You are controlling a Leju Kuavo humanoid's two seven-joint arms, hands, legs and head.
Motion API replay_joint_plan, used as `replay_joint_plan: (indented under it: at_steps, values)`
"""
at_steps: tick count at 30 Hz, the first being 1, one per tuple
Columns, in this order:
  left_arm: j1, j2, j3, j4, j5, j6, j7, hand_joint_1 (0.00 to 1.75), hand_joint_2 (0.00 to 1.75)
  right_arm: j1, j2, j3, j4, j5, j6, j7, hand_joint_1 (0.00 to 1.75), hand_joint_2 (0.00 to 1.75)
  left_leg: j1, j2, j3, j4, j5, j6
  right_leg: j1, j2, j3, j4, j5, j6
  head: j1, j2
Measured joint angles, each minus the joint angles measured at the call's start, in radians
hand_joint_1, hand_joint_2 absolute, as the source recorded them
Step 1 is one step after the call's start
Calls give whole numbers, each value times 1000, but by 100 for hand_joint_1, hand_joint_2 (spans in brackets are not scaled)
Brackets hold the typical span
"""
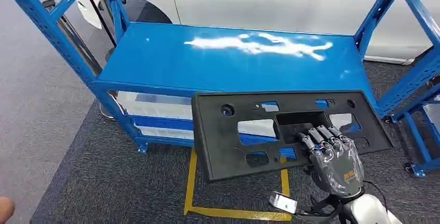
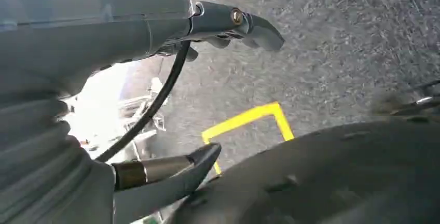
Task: Take the parts from the cabinet and place them on the table.
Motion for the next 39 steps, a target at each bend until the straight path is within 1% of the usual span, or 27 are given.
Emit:
replay_joint_plan:
  at_steps: [1,2,3,4,6,8,10,11,12,13,15,17,19,22,23,24,25,26,27,28,30,32,33,34,35,38,39]
  values:
    - [-4,0,0,0,0,0,-2,0,175,2,0,-5,0,0,2,-4,175,175,0,0,53,-64,34,4,0,0,-16,8,8,4,0,0]
    - [-7,-1,-1,0,2,0,-3,0,175,3,0,-8,0,0,3,-5,175,175,-1,0,120,-150,41,10,1,0,-29,15,15,8,0,0]
    - [-10,-1,-1,0,13,-1,-4,0,175,4,0,-13,-3,0,4,-8,175,175,-3,-1,189,-241,3,17,3,0,-36,21,21,14,0,0]
    - [-11,-1,0,0,19,0,-4,0,175,2,0,-18,-3,0,5,-10,175,175,-8,-2,215,-300,-13,18,3,-1,-41,26,28,20,2,0]
    - [-11,-4,0,0,15,3,-1,0,175,-1,2,-19,-3,-2,8,-11,175,175,-14,-2,198,-289,0,25,0,-3,-41,15,49,34,-2,0]
    - [-9,-9,0,0,3,2,4,0,175,-5,4,-20,-2,-9,17,-13,175,175,-4,4,183,-304,31,45,-4,1,-48,15,56,47,-2,0]
    - [-13,-10,-1,0,-7,3,6,0,175,-18,9,-20,2,-16,29,-19,175,175,-6,9,154,-304,59,62,-5,3,-74,88,-67,53,0,0]
    - [-13,-12,-2,0,-8,3,5,0,175,-26,13,-20,4,-19,34,-19,175,175,-8,11,137,-304,72,64,-6,2,-87,157,-131,57,2,0]
    - [-12,-14,-2,0,-8,5,5,0,175,-34,18,-20,7,-21,38,-21,175,175,-10,13,120,-303,86,64,-7,2,-95,222,-172,60,1,0]
    - [-13,-15,-2,0,-8,6,4,0,175,-41,23,-19,11,-22,42,-22,175,175,-11,14,100,-300,100,63,-7,2,-98,280,-180,63,2,0]
    - [-12,-16,-2,0,-7,6,3,0,175,-49,30,-16,18,-27,43,-22,175,175,-11,14,58,-290,123,60,-7,2,-60,292,-107,63,1,0]
    - [-12,-18,-2,0,-3,6,4,0,175,-58,34,-13,20,-45,47,-29,175,175,-11,14,24,-278,142,55,-7,2,47,167,-53,57,1,0]
    - [-12,-19,-1,0,5,0,10,0,175,-75,35,-4,19,-56,63,-34,175,175,-16,12,9,-271,159,43,3,3,169,-21,-123,41,0,0]
    - [-11,-19,11,0,31,-8,23,0,175,-98,38,6,24,-67,80,-34,175,175,-12,13,8,-288,196,26,11,1,150,-24,-107,23,0,0]
    - [-7,-19,15,1,32,-6,27,0,175,-100,40,8,27,-75,80,-34,175,175,-17,11,2,-291,199,18,-1,-1,139,-35,-87,10,2,0]
    - [-7,-19,17,1,26,-4,29,0,175,-101,40,11,27,-80,79,-34,175,175,-11,8,-7,-276,162,13,-1,-8,129,-36,-73,6,0,0]
    - [-8,-19,19,1,20,-2,32,0,175,-99,40,14,28,-82,79,-34,175,175,-10,8,-18,-240,99,8,-1,-8,114,-36,-61,-1,0,0]
    - [-6,-18,19,1,9,-2,35,0,175,-99,40,16,28,-84,78,-34,175,175,-9,8,-33,-170,23,5,-1,-10,97,-34,-49,-6,-1,0]
    - [-4,-17,19,1,-2,-5,38,0,175,-99,40,18,28,-88,78,-34,175,175,-8,9,-45,-97,-27,2,-1,-10,79,-31,-37,-7,0,0]
    - [-5,-16,19,1,-11,-5,40,0,175,-98,40,20,28,-94,79,-34,175,175,-8,9,-55,-29,-48,0,0,-10,60,-27,-25,-6,-1,0]
    - [-5,-14,18,1,-22,-5,41,0,175,-98,40,24,28,-106,89,-34,175,175,-6,9,-33,23,13,-3,-1,-11,17,-15,1,-3,0,0]
    - [-6,-10,18,1,-24,-6,40,0,175,-100,41,25,30,-114,98,-35,175,175,-3,9,56,-67,79,-1,-2,-10,-25,1,20,5,-1,0]
    - [-9,-9,18,1,-23,-10,39,0,175,-103,41,25,31,-117,101,-35,175,175,-2,7,129,-155,59,2,-3,-10,-37,13,27,10,-2,0]
    - [-11,-8,18,0,-23,-14,37,0,175,-104,41,24,31,-118,106,-35,175,175,-7,6,198,-258,9,4,3,-10,-48,24,31,17,-1,0]
    - [-11,-6,18,0,-21,-16,37,0,175,-109,41,24,32,-119,109,-37,175,175,-8,2,213,-295,-13,12,2,-12,-51,26,41,24,1,0]
    - [-10,-3,18,0,-16,-24,36,0,175,-123,43,26,37,-130,122,-40,175,175,-11,4,187,-295,15,36,0,-11,-55,12,76,42,1,0]
    - [-10,-2,19,1,-15,-28,36,0,175,-124,44,25,39,-132,124,-40,175,175,-6,10,178,-297,29,46,-6,-7,-64,24,45,46,1,0]
